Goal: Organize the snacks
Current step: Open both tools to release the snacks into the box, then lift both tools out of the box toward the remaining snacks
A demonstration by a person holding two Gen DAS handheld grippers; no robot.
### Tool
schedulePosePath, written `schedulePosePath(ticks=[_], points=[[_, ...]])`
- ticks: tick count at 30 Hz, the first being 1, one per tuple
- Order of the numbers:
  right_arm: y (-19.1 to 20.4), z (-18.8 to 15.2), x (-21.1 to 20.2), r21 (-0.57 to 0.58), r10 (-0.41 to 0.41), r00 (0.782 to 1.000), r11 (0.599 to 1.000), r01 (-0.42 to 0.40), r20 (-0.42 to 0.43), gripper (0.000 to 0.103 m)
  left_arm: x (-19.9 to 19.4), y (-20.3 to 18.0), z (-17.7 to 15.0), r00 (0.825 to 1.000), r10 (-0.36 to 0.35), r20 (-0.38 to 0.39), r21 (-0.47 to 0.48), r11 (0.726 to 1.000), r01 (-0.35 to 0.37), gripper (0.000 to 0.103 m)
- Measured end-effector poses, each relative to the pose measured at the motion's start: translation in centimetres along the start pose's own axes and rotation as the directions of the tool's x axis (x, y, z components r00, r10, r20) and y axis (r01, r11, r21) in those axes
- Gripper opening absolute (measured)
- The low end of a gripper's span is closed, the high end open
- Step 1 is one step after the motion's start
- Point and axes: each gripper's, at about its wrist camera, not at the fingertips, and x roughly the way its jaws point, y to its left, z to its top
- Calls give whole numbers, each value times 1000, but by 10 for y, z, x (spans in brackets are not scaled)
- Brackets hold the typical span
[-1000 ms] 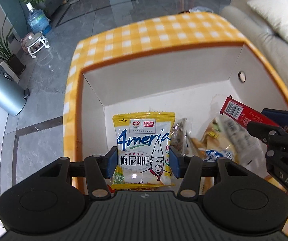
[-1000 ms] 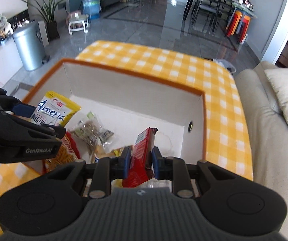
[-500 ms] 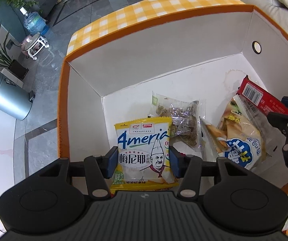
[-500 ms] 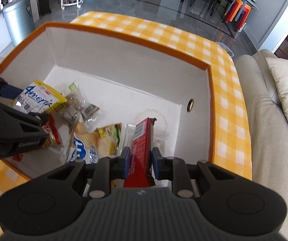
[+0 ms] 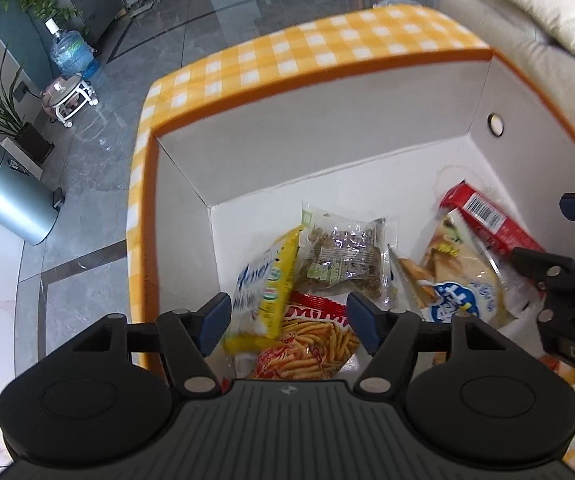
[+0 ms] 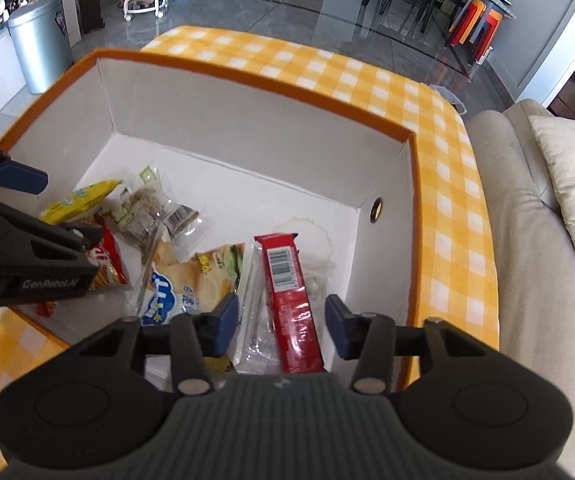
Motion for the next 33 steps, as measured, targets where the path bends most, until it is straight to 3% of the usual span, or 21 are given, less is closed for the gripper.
schedulePosePath(ticks=[4,10,15,19,24,29,33], points=[[-3,0,-15,29,19,999,999,-20,42,59,-20,4,-8,998,-24,51,-27,999,26,78],[-4,-5,-45,83,40,990,995,-51,135,61,-51,21,-21,984,-57,169,-86,994,73,81],[-9,-12,-71,139,57,978,987,-87,201,61,-77,36,-39,961,-63,267,-167,980,111,80],[-12,-23,-89,178,73,967,977,-119,243,61,-97,37,-55,943,-61,326,-177,976,124,80],[-14,-44,-105,213,78,959,967,-139,272,61,-111,34,-74,945,-99,310,-202,965,167,80],[-17,-76,-121,242,60,953,961,-136,297,65,-122,15,-96,942,-88,325,-131,982,137,80],[-18,-101,-128,257,64,953,956,-144,295,65,-128,-1,-112,939,-115,324,-95,984,153,79]])
